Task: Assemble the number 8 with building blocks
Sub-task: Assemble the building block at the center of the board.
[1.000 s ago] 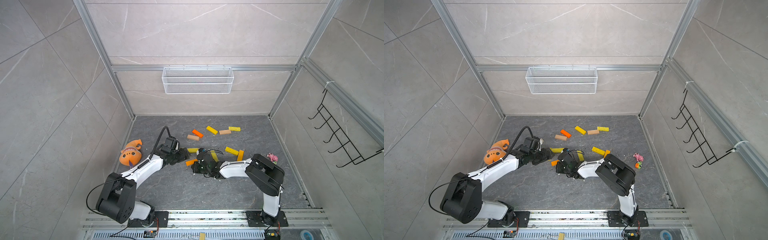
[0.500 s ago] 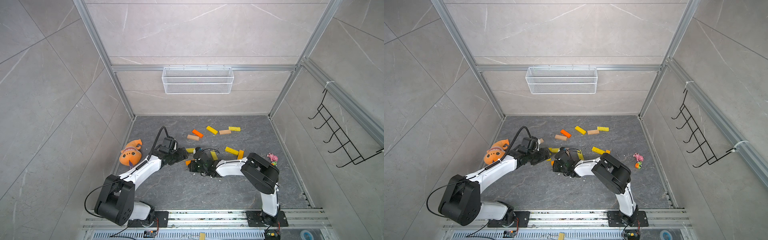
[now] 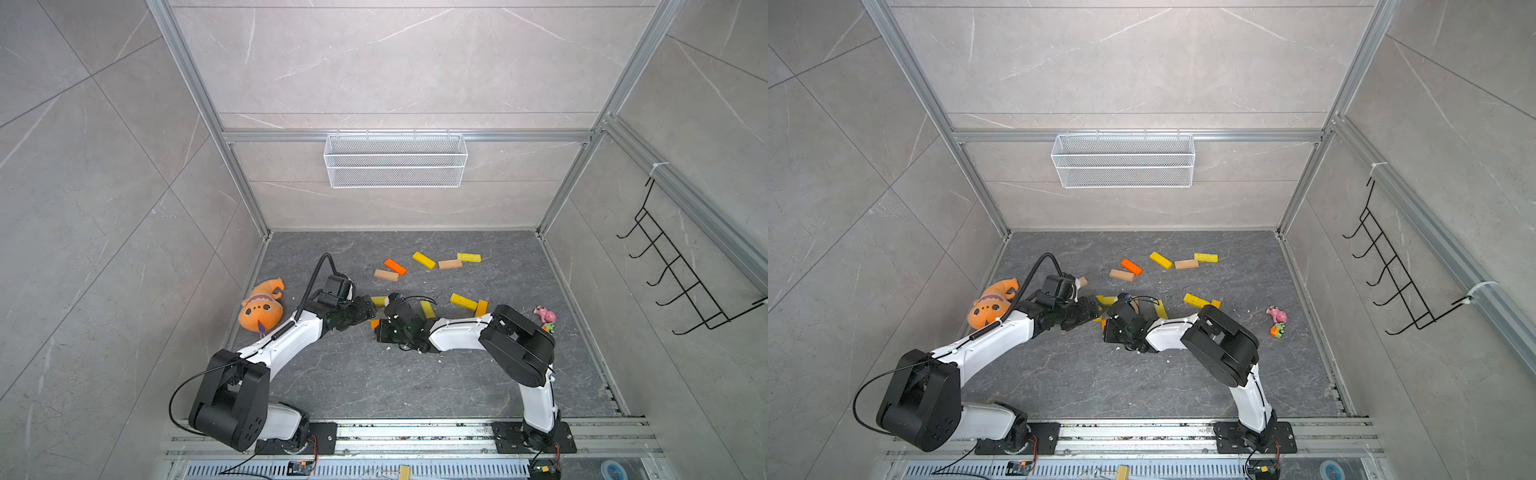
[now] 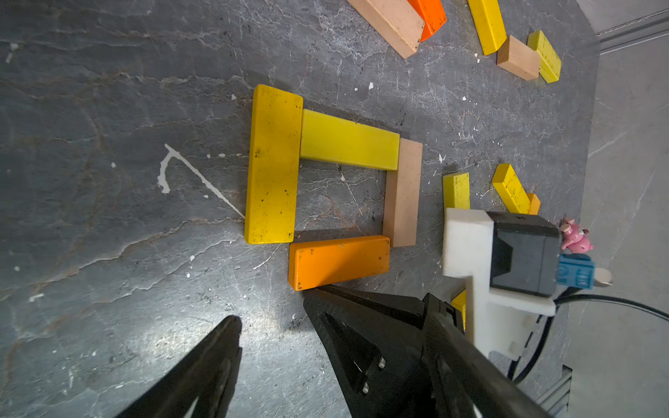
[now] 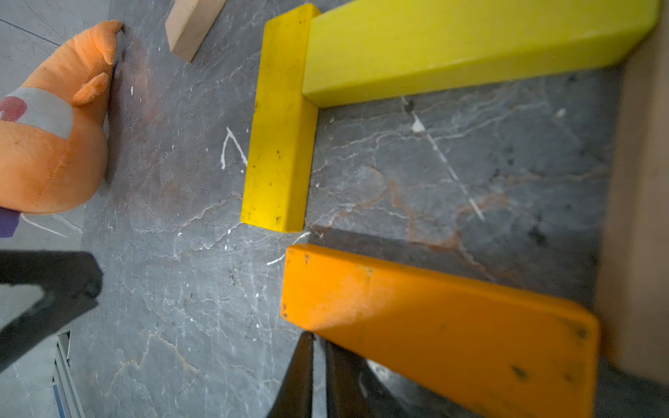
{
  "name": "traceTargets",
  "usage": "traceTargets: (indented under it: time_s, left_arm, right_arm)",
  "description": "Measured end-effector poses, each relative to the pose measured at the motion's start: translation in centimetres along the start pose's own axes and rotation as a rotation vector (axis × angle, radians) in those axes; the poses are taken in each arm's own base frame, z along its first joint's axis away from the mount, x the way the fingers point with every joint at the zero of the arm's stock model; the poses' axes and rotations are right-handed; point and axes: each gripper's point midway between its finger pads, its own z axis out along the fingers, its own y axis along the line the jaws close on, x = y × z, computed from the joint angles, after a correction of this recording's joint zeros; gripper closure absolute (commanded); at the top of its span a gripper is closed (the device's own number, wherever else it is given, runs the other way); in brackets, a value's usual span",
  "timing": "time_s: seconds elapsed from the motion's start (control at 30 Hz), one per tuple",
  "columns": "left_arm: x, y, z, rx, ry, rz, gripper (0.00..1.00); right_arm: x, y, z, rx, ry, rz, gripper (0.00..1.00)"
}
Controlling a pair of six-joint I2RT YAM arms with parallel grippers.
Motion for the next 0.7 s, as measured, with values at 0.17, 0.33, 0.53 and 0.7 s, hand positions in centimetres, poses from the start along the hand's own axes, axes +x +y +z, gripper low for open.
traceTargets:
  time_s: [0.17,0.33,0.53,0.7]
  left_arm:
    - [0.0,0.0,0.0,0.0,0.0,-0.001,0.18]
    - [-0.1,0.1,0.0,-0.001,-0.002,-0.003,0.18]
    - [-0.1,0.1,0.0,-0.001,-0.001,-0.003,0.18]
    - [0.1,0.2,0.0,-0.003,0.002,-0.004,0.18]
  right_arm:
    - [-0.2,0.2,0.2,0.0,0.0,0.0,0.87]
    - [-0.1,0.1,0.2,0.004,0.002,-0.004,0.88]
    - [-0.1,0.0,0.1,0.007,0.001,-0.011,0.88]
    - [0.4,-0.9,-0.8,0.03,0.001,-0.018,0.88]
